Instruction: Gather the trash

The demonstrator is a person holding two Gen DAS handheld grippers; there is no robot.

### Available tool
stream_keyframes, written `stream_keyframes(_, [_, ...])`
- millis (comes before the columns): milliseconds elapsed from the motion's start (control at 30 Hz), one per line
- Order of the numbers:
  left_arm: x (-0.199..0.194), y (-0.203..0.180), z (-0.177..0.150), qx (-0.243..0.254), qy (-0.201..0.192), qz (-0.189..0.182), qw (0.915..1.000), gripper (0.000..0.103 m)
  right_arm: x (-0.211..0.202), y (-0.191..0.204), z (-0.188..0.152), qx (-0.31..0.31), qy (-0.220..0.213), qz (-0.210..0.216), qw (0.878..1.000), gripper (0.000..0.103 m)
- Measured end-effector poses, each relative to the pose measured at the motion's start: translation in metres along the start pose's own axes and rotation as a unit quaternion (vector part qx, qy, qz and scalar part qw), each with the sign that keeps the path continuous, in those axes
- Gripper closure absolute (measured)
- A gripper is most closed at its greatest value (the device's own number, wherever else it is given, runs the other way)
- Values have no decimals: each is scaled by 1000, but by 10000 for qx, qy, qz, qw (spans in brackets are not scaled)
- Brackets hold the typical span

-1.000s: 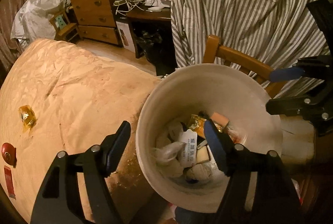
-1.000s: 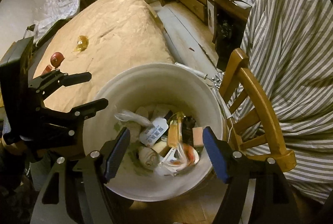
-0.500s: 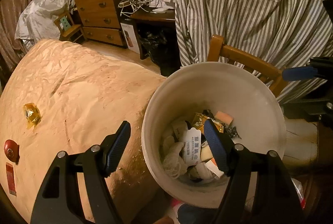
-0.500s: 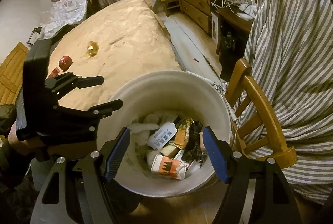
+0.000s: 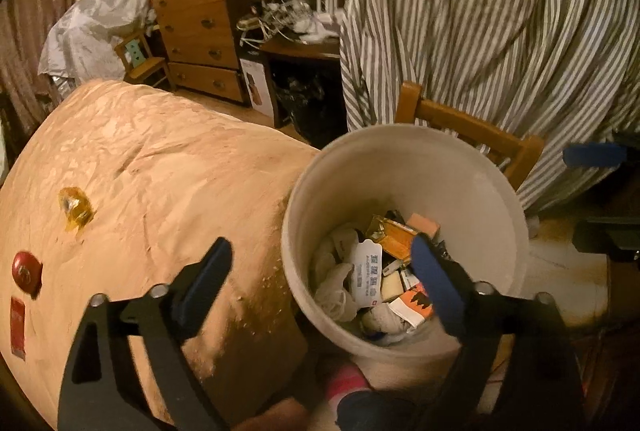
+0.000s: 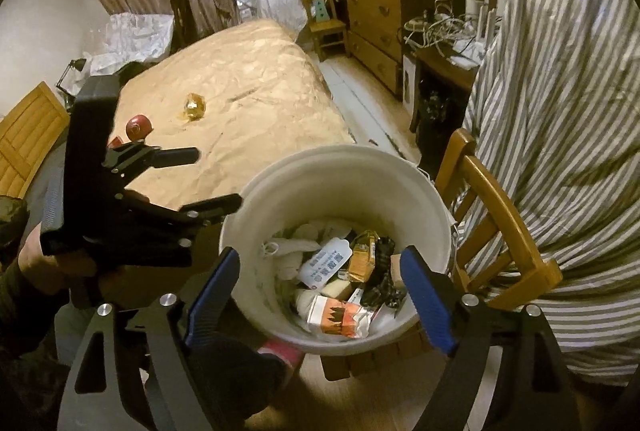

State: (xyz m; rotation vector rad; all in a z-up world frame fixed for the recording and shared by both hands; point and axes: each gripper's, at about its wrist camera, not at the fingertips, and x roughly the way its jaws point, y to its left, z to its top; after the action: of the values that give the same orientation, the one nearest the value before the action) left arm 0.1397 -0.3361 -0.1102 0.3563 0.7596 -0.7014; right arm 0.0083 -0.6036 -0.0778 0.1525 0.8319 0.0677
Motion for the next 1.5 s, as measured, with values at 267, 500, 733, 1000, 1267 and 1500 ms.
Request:
stream_keyframes(267, [-75, 8, -40, -355, -1126, 370, 9923, 6, -72, 41, -56, -95, -1446, -658, 9873, 8])
stream_keyframes(500, [-142, -16, -80, -364, -1979, 408, 9787, 6, -114, 82, -120, -101, -2468, -1007, 9638, 5])
stream_keyframes(733, [-177, -32, -89, -261, -2129, 334, 9762, 5, -141, 95, -151, 73, -2632, -1129, 9581, 5])
stream_keyframes(1000, [-193, -43, -98, -218, -2274, 329, 9730, 5, -154, 90, -160, 171, -2584, -994, 9608, 5])
stream_keyframes(1267, [-188, -41, -99, -269, -2182, 289, 9751, 5, -158, 87, -153, 195, -2471, -971, 9639, 5])
stream_keyframes(1500, [-183, -41, -101, -251, -2107, 322, 9767, 6, -157, 89, -152, 218, -2423, -953, 9653, 5])
